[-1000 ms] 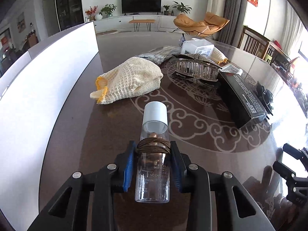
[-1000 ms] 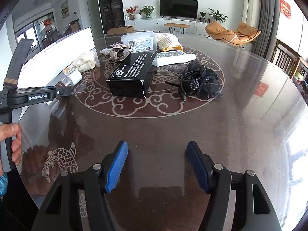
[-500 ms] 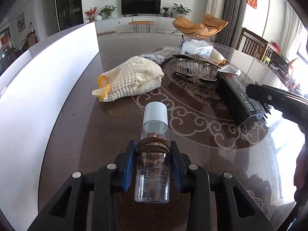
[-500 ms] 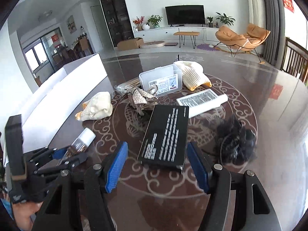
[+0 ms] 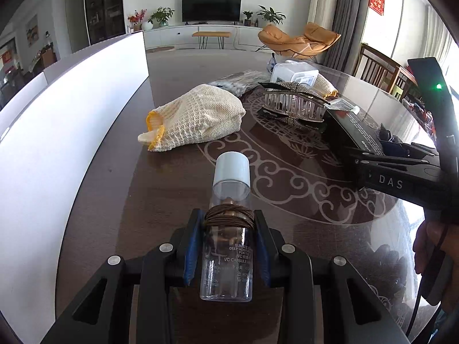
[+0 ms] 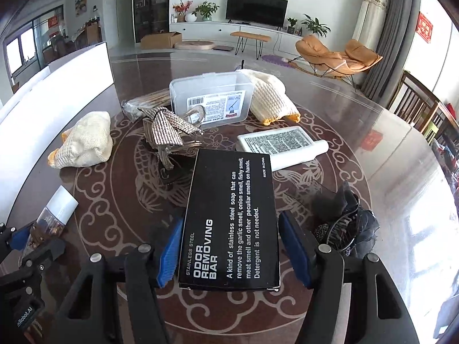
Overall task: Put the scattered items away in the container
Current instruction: 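Grasp the black ODOR REMOVING BAR box with the right tool while the left tool holds the bottle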
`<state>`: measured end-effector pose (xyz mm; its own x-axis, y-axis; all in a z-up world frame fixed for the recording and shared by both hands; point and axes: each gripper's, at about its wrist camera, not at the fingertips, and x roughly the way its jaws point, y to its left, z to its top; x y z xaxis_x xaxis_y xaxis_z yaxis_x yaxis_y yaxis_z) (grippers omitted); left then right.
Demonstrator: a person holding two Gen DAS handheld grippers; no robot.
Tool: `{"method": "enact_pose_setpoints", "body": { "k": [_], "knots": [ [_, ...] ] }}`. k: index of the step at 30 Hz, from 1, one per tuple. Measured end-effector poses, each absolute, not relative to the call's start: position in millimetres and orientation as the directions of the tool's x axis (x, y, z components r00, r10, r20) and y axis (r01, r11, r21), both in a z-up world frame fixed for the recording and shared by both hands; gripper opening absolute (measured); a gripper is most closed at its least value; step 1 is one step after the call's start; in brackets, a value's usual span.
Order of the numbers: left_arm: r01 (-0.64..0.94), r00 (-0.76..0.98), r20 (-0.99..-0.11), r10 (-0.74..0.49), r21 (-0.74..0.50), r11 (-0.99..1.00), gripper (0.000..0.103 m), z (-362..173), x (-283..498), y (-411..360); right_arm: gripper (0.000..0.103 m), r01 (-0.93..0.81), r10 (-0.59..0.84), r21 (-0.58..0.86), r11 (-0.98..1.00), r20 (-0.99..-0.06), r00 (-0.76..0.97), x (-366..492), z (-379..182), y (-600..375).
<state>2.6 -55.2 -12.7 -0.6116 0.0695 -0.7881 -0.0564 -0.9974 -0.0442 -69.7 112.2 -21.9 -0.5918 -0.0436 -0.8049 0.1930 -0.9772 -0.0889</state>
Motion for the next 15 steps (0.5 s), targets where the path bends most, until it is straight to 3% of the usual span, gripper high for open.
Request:
{"method": "enact_pose_setpoints", "body": {
  "k": [4, 15],
  "knots": [
    [-0.058, -0.611, -0.790, 0.056, -0.027, -0.998, 0.034, -13.8, 2.9, -53.6, 0.060, 0.200, -0.112, -0.006, -0.980, -0.812, -0.573, -76.0, -29.6, 128.4],
    [-0.049, -0.610, -0.792, 0.030, -0.001, -0.999, 0.036, -14.6, 2.3, -51.9, 0.061, 0.261, -0.159, -0.002, -0.965, -0.788, -0.595, -12.9, -27.7, 160.7]
  ]
}}
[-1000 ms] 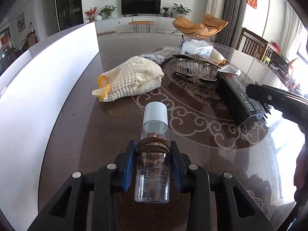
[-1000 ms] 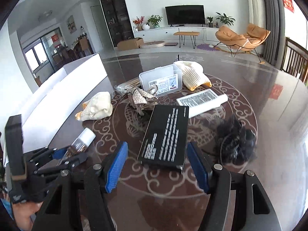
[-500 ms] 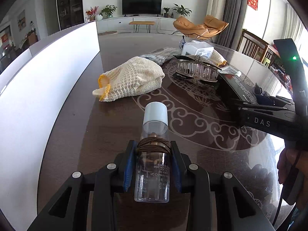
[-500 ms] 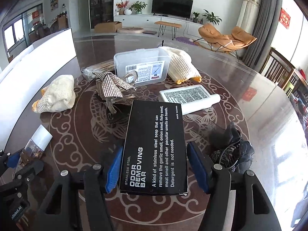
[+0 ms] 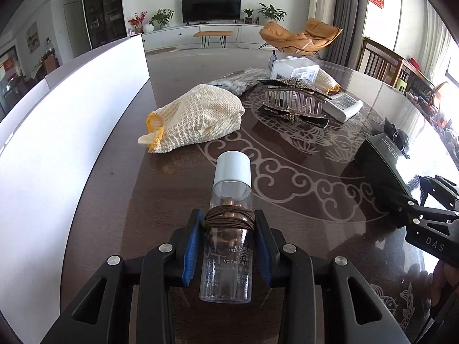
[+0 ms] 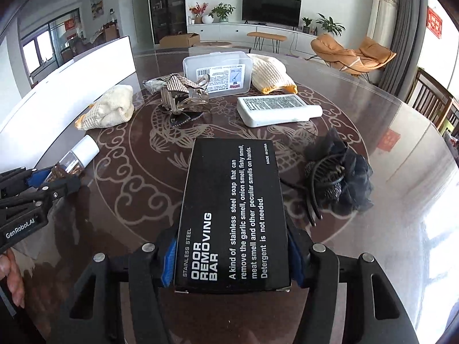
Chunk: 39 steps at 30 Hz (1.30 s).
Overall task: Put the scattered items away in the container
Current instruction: 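Grasp the black ODOR REMOVING BAR box with the right tool while the left tool holds the bottle, then carry the bottle with the left tool while the right tool carries the box to the container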
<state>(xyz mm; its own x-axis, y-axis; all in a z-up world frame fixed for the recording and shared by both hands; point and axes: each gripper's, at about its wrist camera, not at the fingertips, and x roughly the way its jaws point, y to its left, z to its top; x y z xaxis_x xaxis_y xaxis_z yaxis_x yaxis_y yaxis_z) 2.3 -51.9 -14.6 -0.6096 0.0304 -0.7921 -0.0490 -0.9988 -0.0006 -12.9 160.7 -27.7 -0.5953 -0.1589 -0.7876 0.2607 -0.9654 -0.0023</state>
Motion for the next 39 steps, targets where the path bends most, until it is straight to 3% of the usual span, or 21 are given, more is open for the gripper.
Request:
{"method": "enact_pose_setpoints", "body": {
  "k": [1, 3, 4, 9, 11, 26, 31, 33, 35, 39],
  "knots": [
    [-0.048, -0.608, -0.793, 0.029, 0.000, -0.999, 0.041, -14.8, 1.7, -51.9, 0.061, 0.260, -0.160, 0.000, -0.966, -0.788, -0.595, -12.4, -28.0, 160.6],
    [-0.042, -0.595, -0.804, 0.018, 0.009, -0.999, 0.068, -16.7, -0.8, -51.5, 0.062, 0.261, -0.154, -0.008, -0.965, -0.788, -0.596, -11.7, -29.0, 159.0],
    [-0.031, -0.580, -0.814, 0.009, 0.011, -0.999, 0.087, -18.7, -3.2, -52.7, 0.062, 0.260, -0.155, -0.006, -0.966, -0.788, -0.596, -11.6, -29.8, 159.0],
    [-0.009, -0.571, -0.821, -0.005, 0.012, -1.000, 0.091, -21.4, -7.5, -56.6, 0.062, 0.259, -0.159, -0.001, -0.966, -0.789, -0.594, -12.4, -30.3, 157.6],
    [-0.003, -0.560, -0.828, -0.005, 0.008, -1.000, 0.103, -23.2, -9.6, -58.9, 0.062, 0.259, -0.158, -0.001, -0.966, -0.789, -0.594, -12.5, -30.5, 157.4],
    [0.039, -0.544, -0.839, -0.026, 0.006, -0.999, 0.103, -21.1, -10.5, -53.8, 0.063, 0.251, -0.143, -0.015, -0.968, -0.788, -0.598, -14.7, -33.9, 157.2],
    [-0.012, -0.537, -0.844, 0.001, 0.006, -1.000, 0.103, -20.4, -13.9, -43.3, 0.063, 0.251, -0.151, -0.004, -0.968, -0.789, -0.595, -15.5, -34.0, 157.3],
    [-0.049, -0.549, -0.836, 0.023, 0.004, -0.999, 0.089, -17.4, -12.4, -40.3, 0.063, 0.251, -0.153, -0.002, -0.968, -0.789, -0.595, -15.4, -33.7, 156.6],
    [-0.090, -0.569, -0.821, 0.044, 0.008, -0.996, 0.033, -10.7, -7.2, -36.6, 0.060, 0.254, -0.149, -0.010, -0.967, -0.788, -0.598, -14.5, -33.2, 156.4],
    [-0.098, -0.570, -0.813, 0.114, -0.071, -0.993, 0.032, -6.5, 4.2, -42.7, 0.059, 0.246, -0.178, 0.034, -0.969, -0.786, -0.592, -7.0, -30.7, 162.4]
  ]
}}
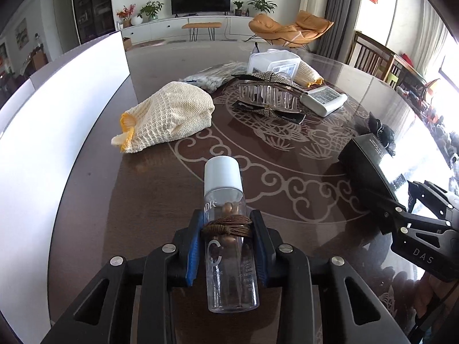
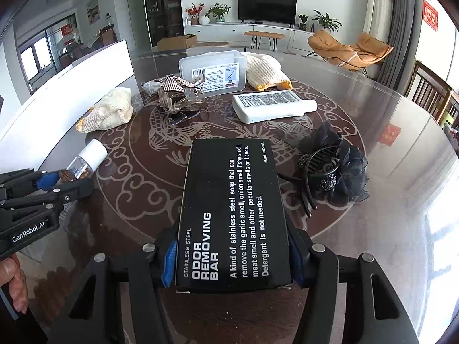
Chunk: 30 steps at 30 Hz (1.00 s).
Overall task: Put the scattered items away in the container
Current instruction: 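Carry the bottle with the left tool while the right tool carries the box to the container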
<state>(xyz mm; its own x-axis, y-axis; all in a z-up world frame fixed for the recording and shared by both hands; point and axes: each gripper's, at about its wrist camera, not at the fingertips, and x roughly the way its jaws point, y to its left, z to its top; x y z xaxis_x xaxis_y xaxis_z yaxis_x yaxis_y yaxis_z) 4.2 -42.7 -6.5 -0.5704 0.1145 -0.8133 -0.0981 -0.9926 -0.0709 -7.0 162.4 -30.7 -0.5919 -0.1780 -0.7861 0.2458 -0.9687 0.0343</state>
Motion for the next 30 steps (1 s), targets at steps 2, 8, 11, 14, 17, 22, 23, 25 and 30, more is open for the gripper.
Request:
{"method": "enact_pose_setpoints", "body": {
  "k": [2, 8, 11, 14, 17, 22, 23, 25, 30],
  "knots": [
    [-0.100, -0.577, -0.805, 0.139, -0.099, -0.990, 0.032, -2.9, 12.8, -44.4, 0.059, 0.230, -0.208, 0.085, -0.969, -0.782, -0.588, 1.8, -28.5, 169.4],
    [-0.111, -0.588, -0.786, 0.191, -0.155, -0.982, 0.032, 8.3, 27.9, -41.9, 0.059, 0.227, -0.271, 0.166, -0.960, -0.767, -0.582, 26.5, -22.5, 175.6],
    [-0.113, -0.605, -0.769, 0.208, -0.175, -0.978, 0.032, 21.9, 32.1, -46.2, 0.059, 0.220, -0.306, 0.218, -0.951, -0.764, -0.567, 29.3, -20.4, 174.9],
    [-0.102, -0.629, -0.746, 0.220, -0.201, -0.974, 0.032, 40.2, 34.4, -56.4, 0.059, 0.248, -0.320, 0.214, -0.945, -0.760, -0.565, 29.3, -12.7, 163.3],
    [-0.084, -0.667, -0.713, 0.217, -0.217, -0.972, 0.032, 62.6, 37.9, -77.0, 0.059, 0.293, -0.359, 0.226, -0.929, -0.744, -0.563, 25.0, 2.9, 144.3],
    [0.015, -0.732, -0.666, 0.143, -0.225, -0.974, 0.032, 101.7, 46.3, -153.1, 0.059, 0.428, -0.422, 0.186, -0.884, -0.710, -0.563, 8.8, 43.7, 81.9],
    [0.047, -0.742, -0.661, 0.114, -0.221, -0.974, 0.032, 107.8, 48.6, -172.4, 0.059, 0.458, -0.438, 0.176, -0.871, -0.701, -0.563, 5.3, 52.7, 65.6],
    [0.121, -0.754, -0.656, 0.045, -0.206, -0.971, 0.032, 116.1, 53.8, -212.3, 0.059, 0.517, -0.480, 0.170, -0.839, -0.677, -0.557, -2.1, 72.4, 29.6],
    [0.282, -0.722, -0.688, -0.073, -0.196, -0.939, 0.032, 111.1, 62.1, -298.5, 0.059, 0.662, -0.600, 0.172, -0.730, -0.626, -0.499, -15.0, 115.2, -76.7]
  ]
}}
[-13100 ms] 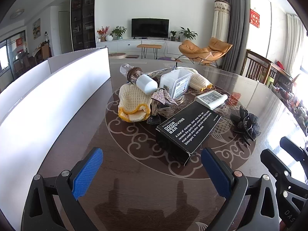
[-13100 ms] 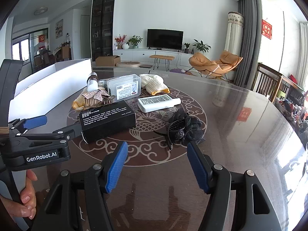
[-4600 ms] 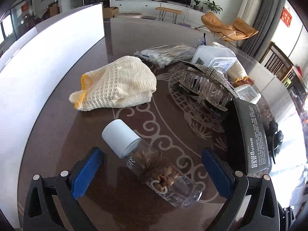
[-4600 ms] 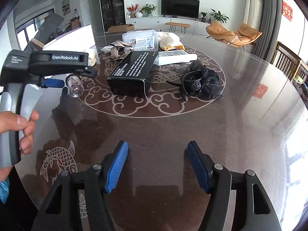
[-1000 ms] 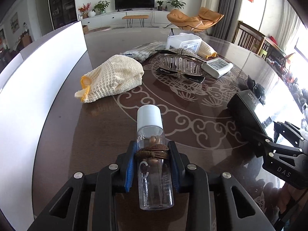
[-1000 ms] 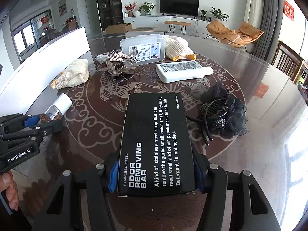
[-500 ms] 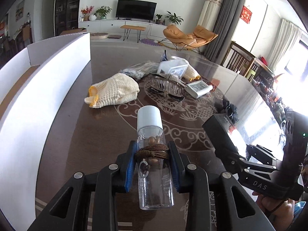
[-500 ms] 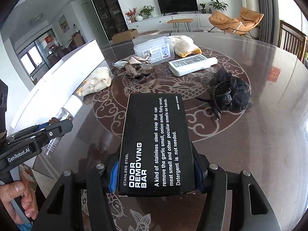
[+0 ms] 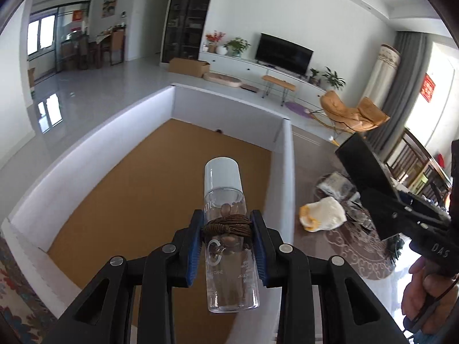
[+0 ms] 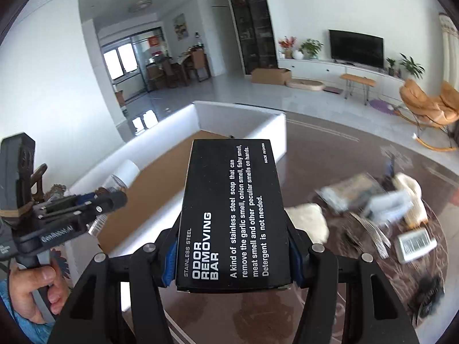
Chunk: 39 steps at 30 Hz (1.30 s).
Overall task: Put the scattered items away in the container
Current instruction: 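Carry the bottle with the left tool while the right tool carries the box to the container, then open the left tool to drop the bottle while the right tool releases the box into the container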
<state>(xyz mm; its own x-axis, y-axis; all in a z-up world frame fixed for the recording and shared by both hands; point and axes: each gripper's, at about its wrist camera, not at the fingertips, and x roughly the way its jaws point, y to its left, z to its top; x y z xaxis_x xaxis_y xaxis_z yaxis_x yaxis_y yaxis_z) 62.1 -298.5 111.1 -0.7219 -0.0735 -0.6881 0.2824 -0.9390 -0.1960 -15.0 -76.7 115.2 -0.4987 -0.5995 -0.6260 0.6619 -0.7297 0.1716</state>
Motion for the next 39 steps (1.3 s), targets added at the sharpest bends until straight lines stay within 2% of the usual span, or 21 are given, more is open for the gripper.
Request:
{"method": "enact_pose_setpoints", "body": {
  "k": [3, 7, 13, 14, 17, 19, 26, 30, 33, 39],
  "knots": [
    [0.343, -0.692, -0.714, -0.110, -0.191, -0.920, 0.032, 100.0, 63.2, -330.7, 0.059, 0.731, -0.632, 0.148, -0.667, -0.633, -0.448, -19.1, 122.5, -142.7],
    [0.393, -0.651, -0.747, -0.135, -0.180, -0.902, 0.032, 80.7, 60.4, -354.0, 0.059, 0.768, -0.625, 0.128, -0.628, -0.670, -0.400, -29.4, 104.3, -206.9],
    [0.454, -0.603, -0.789, -0.120, -0.216, -0.864, 0.036, 56.3, 59.5, -375.6, 0.061, 0.741, -0.591, 0.218, -0.635, -0.755, -0.284, -52.6, 57.2, -247.0],
    [0.459, -0.608, -0.785, -0.122, -0.222, -0.860, 0.049, 56.5, 59.4, -376.7, 0.061, 0.730, -0.592, 0.240, -0.640, -0.759, -0.270, -54.6, 52.4, -246.9],
    [0.473, -0.618, -0.771, -0.153, -0.208, -0.856, 0.076, 61.7, 58.9, -375.0, 0.061, 0.714, -0.647, 0.303, -0.631, -0.713, -0.269, -56.5, 52.8, -236.9],
    [0.469, -0.627, -0.761, -0.168, -0.197, -0.861, 0.076, 66.5, 61.6, -369.1, 0.061, 0.715, -0.672, 0.328, -0.617, -0.692, -0.263, -53.6, 57.7, -231.1],
    [0.360, -0.693, -0.707, -0.142, -0.169, -0.917, 0.077, 93.7, 64.8, -307.0, 0.061, 0.684, -0.693, 0.308, -0.661, -0.601, -0.399, -30.1, 77.9, -155.0],
    [0.215, -0.744, -0.667, -0.050, -0.168, -0.962, 0.077, 106.6, 63.3, -239.0, 0.061, 0.615, -0.609, 0.240, -0.751, -0.611, -0.506, -19.7, 68.1, -80.2],
    [0.088, -0.745, -0.664, 0.056, -0.182, -0.979, 0.091, 101.4, 55.8, -179.5, 0.061, 0.538, -0.531, 0.207, -0.817, -0.632, -0.564, -13.1, 50.6, -14.6],
    [-0.124, -0.647, -0.740, 0.183, -0.135, -0.983, 0.093, 39.7, 28.7, -51.5, 0.061, 0.312, -0.305, 0.131, -0.941, -0.730, -0.612, 0.0, 7.7, 113.3]
  ]
}}
